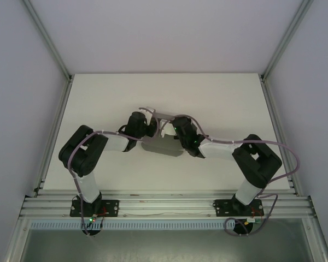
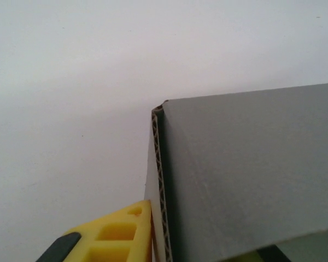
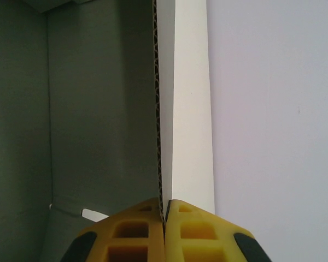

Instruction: Assemble paper box

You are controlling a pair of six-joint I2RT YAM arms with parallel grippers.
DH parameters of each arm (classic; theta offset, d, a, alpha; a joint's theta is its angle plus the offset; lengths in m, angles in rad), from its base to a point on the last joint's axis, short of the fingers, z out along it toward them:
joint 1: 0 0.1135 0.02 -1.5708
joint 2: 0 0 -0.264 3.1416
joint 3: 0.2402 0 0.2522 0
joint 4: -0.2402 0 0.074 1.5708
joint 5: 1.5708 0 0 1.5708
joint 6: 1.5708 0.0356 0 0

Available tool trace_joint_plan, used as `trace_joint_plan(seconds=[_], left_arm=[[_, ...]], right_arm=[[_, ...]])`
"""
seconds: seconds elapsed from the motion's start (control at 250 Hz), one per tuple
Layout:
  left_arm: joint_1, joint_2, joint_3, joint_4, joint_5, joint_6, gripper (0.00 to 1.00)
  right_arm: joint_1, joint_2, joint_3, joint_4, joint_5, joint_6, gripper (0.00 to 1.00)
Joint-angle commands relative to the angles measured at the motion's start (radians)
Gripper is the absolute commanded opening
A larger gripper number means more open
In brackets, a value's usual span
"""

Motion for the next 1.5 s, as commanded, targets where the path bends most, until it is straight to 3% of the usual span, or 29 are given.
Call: trace_joint_plan(seconds=[0.0,0.08,0.232,0.308,0.36,0.416,0.464,0.488,0.524,0.632,0.76,0.939,1.143,1.267,1.495], left_arm=[[-0.005,0.024,0.036,0.044,-0.058,-0.031,0.1],[-0.013,0.034,0.035,0.043,-0.07,-0.037,0.0],[-0.029,0.034,0.021,0.041,-0.121,-0.014,0.0],[-0.036,0.026,-0.01,0.067,-0.124,0.006,0.0],[-0.037,0.015,-0.031,0.086,-0.117,0.012,0.0],[-0.037,0.001,-0.053,0.101,-0.111,0.019,0.0],[-0.037,-0.013,-0.067,0.106,-0.094,0.028,0.0],[-0.038,-0.02,-0.074,0.11,-0.087,0.032,0.0],[-0.039,-0.026,-0.086,0.121,-0.078,0.035,0.0],[-0.039,-0.037,-0.112,0.148,-0.044,0.048,0.0],[-0.04,-0.044,-0.132,0.165,0.023,0.059,0.0],[-0.057,-0.031,-0.155,0.215,0.038,0.057,0.0],[-0.06,-0.016,-0.154,0.214,0.043,0.052,0.0],[-0.062,-0.009,-0.15,0.203,0.04,0.056,0.0],[-0.063,0.004,-0.14,0.184,0.052,0.066,0.0]], right_arm=[[0.017,-0.002,-0.006,-0.127,-0.135,0.053,0.0],[0.017,-0.008,-0.007,-0.128,-0.14,0.061,0.0],[0.017,-0.022,-0.007,-0.133,-0.134,0.108,0.0],[0.007,-0.045,-0.013,-0.131,-0.144,0.169,0.16],[-0.002,-0.074,-0.016,-0.141,-0.165,0.228,0.35],[-0.023,-0.12,-0.013,-0.184,-0.213,0.315,0.66],[-0.045,-0.169,-0.002,-0.249,-0.287,0.397,0.73],[-0.056,-0.197,0.001,-0.285,-0.335,0.438,0.87],[-0.079,-0.238,0.004,-0.325,-0.416,0.495,0.93],[-0.157,-0.335,0.005,-0.418,-0.699,0.638,0.94],[-0.269,-0.338,0.082,-0.467,-0.866,0.91,0.94],[-0.307,-0.169,0.304,-0.633,-0.817,1.058,0.89],[-0.306,0.071,0.543,-0.851,-0.95,1.063,0.72],[-0.307,0.159,0.588,-0.871,-1.056,1.058,0.69],[-0.305,0.212,0.592,-0.861,-1.088,1.05,0.67]])
